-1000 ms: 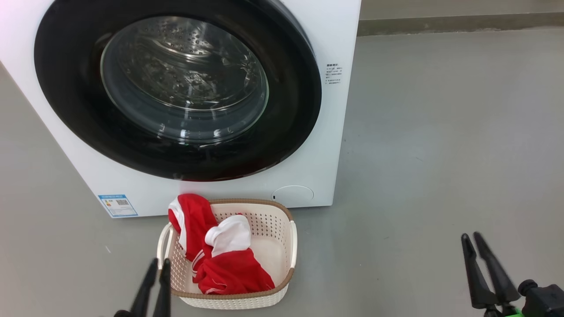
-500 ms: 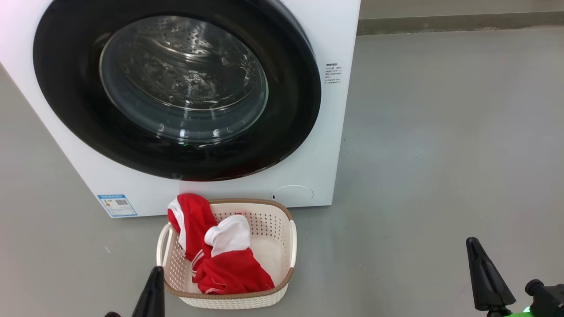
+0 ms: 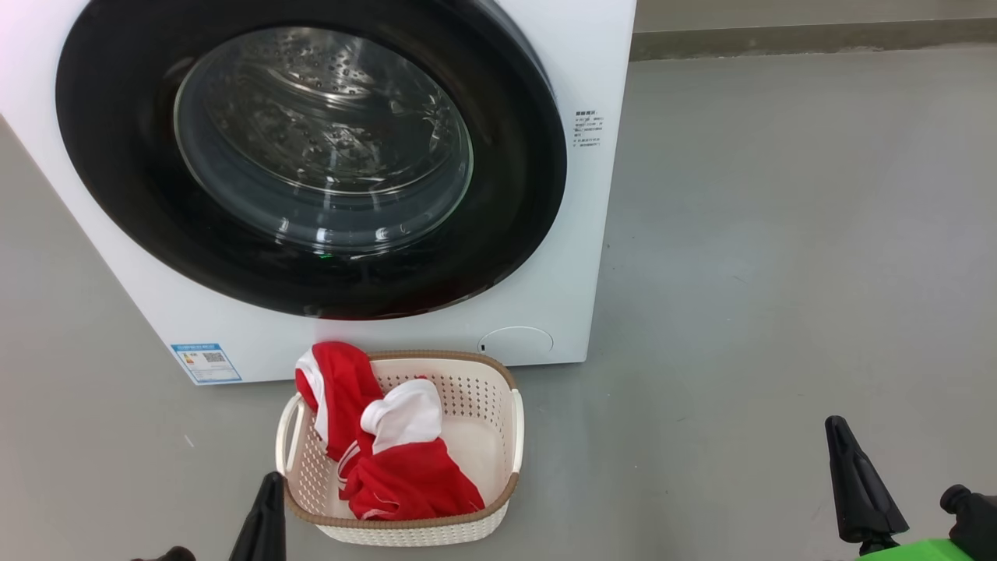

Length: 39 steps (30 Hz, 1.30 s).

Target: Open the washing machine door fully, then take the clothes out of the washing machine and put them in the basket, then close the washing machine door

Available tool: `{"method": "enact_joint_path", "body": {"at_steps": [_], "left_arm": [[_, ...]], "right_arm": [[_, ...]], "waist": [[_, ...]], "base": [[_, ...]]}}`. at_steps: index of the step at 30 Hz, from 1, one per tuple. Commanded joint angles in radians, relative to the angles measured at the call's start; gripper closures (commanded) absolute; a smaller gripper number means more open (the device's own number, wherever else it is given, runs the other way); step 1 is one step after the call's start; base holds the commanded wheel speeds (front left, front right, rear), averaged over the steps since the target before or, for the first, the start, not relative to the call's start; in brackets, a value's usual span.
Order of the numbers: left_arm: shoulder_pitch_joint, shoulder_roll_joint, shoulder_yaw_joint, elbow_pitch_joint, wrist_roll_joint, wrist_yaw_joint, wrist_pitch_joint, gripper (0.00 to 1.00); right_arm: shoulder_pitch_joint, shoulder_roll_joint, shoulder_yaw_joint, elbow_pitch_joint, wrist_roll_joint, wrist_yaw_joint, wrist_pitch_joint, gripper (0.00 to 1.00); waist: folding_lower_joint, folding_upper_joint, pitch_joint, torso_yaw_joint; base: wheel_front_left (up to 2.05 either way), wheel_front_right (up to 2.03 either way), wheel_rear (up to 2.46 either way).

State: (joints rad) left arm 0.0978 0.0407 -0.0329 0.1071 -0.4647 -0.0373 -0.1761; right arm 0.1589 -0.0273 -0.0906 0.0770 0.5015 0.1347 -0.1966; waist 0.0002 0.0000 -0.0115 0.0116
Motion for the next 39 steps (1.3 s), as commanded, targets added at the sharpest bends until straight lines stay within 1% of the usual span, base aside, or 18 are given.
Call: {"method": "enact_joint_path", "body": {"at_steps": [1,3,39], "left_arm": [[-0.042,0.01,0.018,-0.016,-0.041,-0.012,0.007,1.0],[-0.044,0.01,0.019,-0.014,-0.053,-0.013,0.01,1.0],[-0.107,0.016,0.061,0.045,-0.491,-0.045,0.113,1.0]], "right_arm": [[-0.043,-0.019,0.003,-0.017,0.041,-0.001,0.008,1.0],[-0.045,-0.02,0.003,-0.015,0.053,-0.001,0.011,1.0],[-0.131,-0.034,0.011,0.056,0.484,-0.002,0.114,1.0]], "waist": [[-0.0001,0.0,0.0,0.0],[-0.0001,0.0,0.0,0.0],[-0.0002,0.0,0.006,-0.005]], "base": [[0.0,0.0,0.0],[0.0,0.0,0.0],[0.0,0.0,0.0]]}}
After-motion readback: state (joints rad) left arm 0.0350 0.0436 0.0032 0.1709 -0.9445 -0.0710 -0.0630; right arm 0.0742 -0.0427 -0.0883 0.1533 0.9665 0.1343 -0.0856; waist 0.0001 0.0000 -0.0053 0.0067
